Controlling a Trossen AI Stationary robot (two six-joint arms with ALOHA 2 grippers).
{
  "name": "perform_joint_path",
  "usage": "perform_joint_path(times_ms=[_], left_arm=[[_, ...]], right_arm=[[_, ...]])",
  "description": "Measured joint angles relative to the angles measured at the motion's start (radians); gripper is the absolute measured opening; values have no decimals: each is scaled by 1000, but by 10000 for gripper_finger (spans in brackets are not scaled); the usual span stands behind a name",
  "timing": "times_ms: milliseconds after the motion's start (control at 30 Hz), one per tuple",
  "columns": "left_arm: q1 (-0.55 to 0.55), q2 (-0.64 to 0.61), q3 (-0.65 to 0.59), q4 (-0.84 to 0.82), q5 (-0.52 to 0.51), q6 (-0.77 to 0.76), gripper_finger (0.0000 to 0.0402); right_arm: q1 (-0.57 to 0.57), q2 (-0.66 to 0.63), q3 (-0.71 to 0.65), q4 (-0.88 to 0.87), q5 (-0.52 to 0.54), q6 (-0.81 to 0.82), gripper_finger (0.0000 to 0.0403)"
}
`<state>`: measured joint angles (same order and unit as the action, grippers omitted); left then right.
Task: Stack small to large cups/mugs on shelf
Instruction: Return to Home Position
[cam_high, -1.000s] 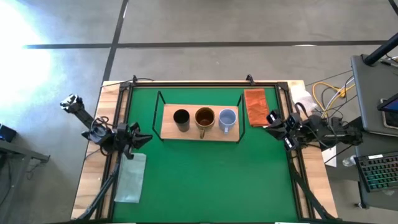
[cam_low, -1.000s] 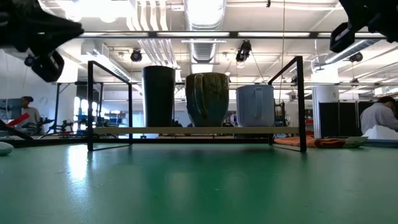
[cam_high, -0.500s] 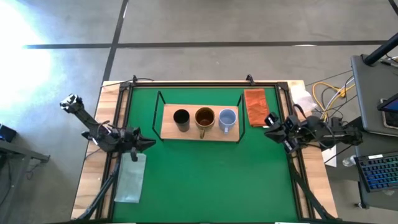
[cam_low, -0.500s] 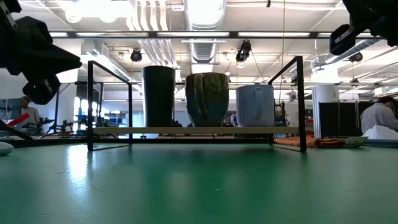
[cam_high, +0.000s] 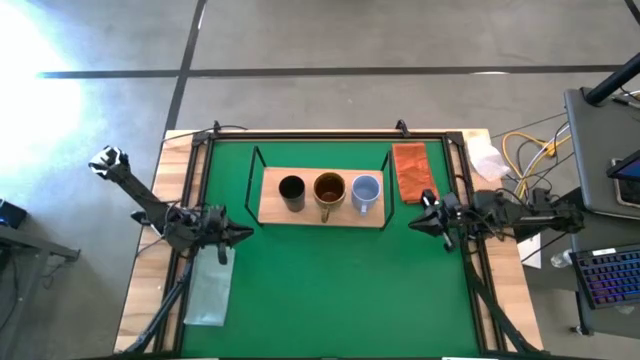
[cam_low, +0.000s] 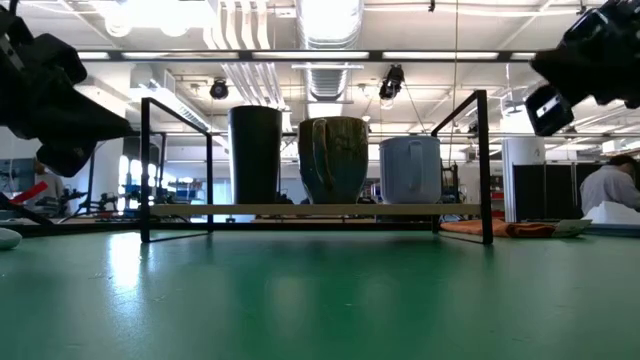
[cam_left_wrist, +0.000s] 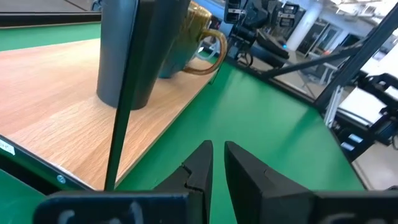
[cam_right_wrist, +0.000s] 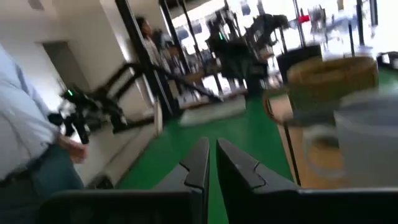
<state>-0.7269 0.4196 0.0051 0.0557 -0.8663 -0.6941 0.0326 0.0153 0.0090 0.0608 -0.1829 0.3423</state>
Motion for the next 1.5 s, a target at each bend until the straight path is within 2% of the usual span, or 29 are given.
perform_joint_path(times_ms=[533, 1500], left_arm=[[0, 71, 0, 2, 1, -2, 27], [0, 69, 0, 4, 1, -1, 27]], right_arm=[[0, 14, 0, -23, 0, -2, 22], [0, 14, 0, -24, 0, -2, 22]])
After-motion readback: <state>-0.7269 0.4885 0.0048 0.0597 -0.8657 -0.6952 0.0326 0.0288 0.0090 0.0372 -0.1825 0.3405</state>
